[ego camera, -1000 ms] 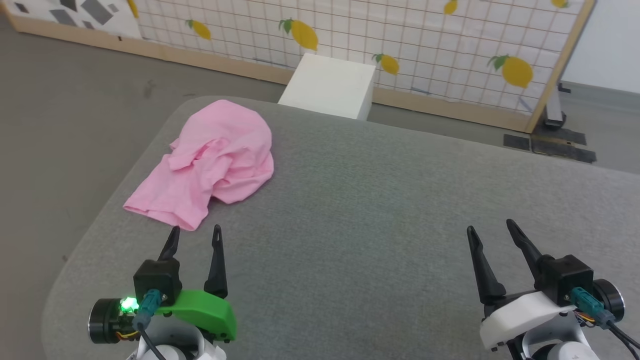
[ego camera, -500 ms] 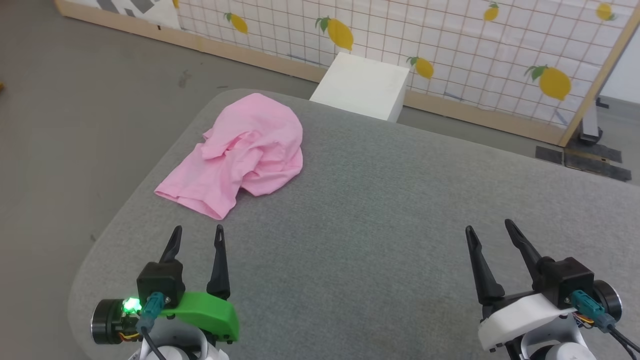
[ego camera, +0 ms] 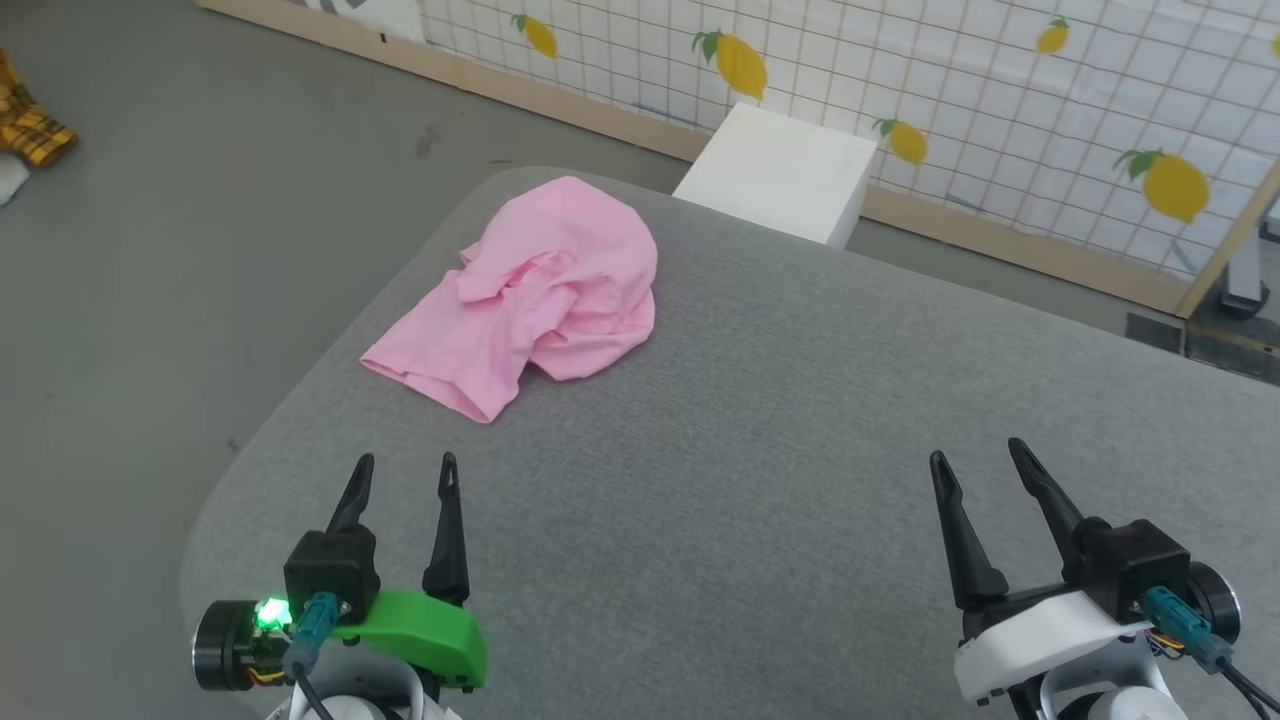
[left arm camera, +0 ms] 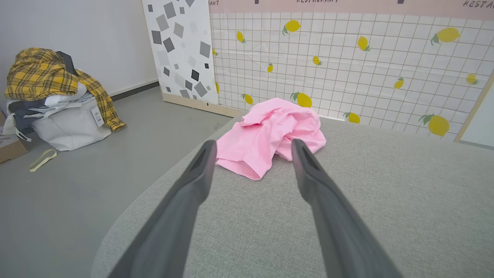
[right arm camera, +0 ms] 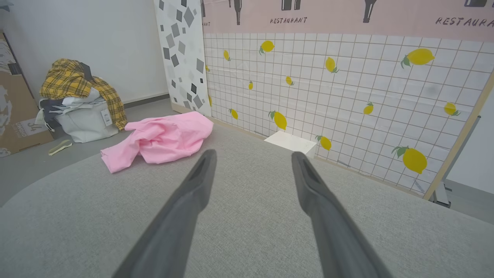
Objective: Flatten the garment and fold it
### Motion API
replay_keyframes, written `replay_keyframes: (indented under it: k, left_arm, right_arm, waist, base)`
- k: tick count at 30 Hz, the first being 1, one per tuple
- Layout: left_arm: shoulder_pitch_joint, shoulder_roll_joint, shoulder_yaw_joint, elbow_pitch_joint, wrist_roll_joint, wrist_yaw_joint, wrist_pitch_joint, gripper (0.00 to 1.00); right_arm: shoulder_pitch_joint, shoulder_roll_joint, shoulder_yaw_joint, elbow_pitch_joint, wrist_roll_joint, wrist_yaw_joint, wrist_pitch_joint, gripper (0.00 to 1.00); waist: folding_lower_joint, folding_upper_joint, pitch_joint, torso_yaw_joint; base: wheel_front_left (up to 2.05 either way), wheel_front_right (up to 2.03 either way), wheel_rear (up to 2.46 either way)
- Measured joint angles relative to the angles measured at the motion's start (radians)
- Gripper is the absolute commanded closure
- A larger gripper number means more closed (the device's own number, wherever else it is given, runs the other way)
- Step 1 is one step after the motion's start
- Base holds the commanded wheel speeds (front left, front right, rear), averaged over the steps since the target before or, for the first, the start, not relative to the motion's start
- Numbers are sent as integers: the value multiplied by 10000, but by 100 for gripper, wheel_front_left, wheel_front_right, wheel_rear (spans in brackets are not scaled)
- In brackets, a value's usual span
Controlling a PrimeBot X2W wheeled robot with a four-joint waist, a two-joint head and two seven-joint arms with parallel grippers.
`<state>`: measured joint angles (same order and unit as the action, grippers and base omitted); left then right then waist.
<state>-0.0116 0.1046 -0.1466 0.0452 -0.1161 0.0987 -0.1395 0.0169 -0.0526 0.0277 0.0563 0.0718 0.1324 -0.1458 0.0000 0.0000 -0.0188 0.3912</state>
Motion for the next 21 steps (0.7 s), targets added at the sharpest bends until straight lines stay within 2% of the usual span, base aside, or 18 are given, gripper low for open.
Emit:
replay_keyframes:
  k: [21]
  left_arm:
    - [7, 213, -433, 100, -441, 439, -447, 0]
  right_arm:
    - [0, 2, 67, 134, 178, 0, -407, 0]
  waist:
    - [0, 0, -21, 928]
  base:
    - [0, 0, 0]
